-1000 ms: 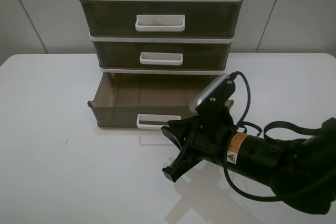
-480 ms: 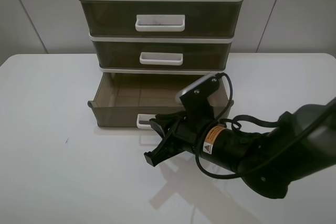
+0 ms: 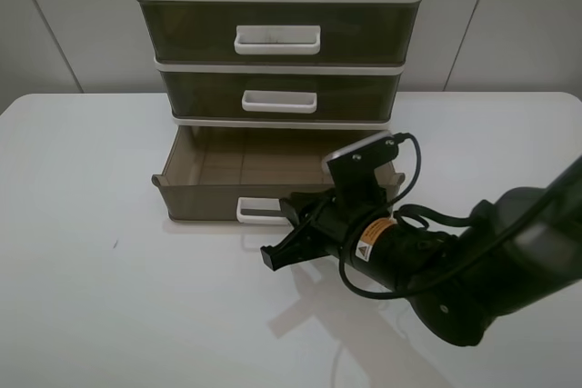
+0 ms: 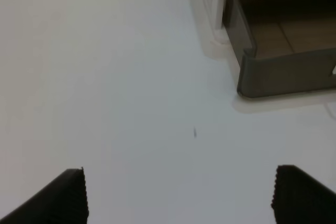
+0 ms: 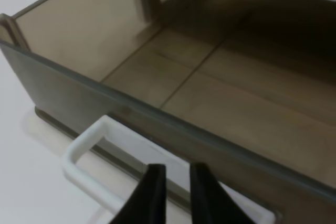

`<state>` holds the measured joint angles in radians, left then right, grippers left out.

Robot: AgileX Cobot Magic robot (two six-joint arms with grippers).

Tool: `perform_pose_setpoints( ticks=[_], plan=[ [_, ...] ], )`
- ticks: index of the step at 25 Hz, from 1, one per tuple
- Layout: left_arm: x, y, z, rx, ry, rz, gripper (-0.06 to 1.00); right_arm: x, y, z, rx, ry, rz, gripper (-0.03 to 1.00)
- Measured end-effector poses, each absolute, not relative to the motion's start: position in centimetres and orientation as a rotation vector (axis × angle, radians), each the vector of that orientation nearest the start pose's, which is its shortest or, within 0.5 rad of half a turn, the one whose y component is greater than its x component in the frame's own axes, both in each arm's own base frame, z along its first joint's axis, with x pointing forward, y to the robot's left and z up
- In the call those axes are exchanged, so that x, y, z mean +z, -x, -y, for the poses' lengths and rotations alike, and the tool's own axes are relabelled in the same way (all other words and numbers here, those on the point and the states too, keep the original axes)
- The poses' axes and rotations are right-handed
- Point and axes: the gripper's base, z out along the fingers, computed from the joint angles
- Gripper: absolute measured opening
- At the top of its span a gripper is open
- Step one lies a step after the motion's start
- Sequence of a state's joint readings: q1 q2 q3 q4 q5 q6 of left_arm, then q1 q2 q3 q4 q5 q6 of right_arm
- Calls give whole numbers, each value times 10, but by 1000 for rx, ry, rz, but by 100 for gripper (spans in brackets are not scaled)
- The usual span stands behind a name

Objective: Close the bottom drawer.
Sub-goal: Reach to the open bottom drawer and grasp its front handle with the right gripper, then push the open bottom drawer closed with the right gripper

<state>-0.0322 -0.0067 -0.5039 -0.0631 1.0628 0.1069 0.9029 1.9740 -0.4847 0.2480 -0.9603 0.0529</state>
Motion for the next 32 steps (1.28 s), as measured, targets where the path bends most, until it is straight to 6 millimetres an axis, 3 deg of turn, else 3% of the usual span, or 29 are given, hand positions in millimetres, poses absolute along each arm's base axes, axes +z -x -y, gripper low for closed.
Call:
perform_pose_setpoints(
  ticks=[12,32],
  plan=[
    [278,7,5,-28,-145,-2029,72,78,-210,-232,479,534,-1982,2],
    [278,7,5,-28,-145,-2029,72,73,-241,-247,398,307,-1973,2]
  ],
)
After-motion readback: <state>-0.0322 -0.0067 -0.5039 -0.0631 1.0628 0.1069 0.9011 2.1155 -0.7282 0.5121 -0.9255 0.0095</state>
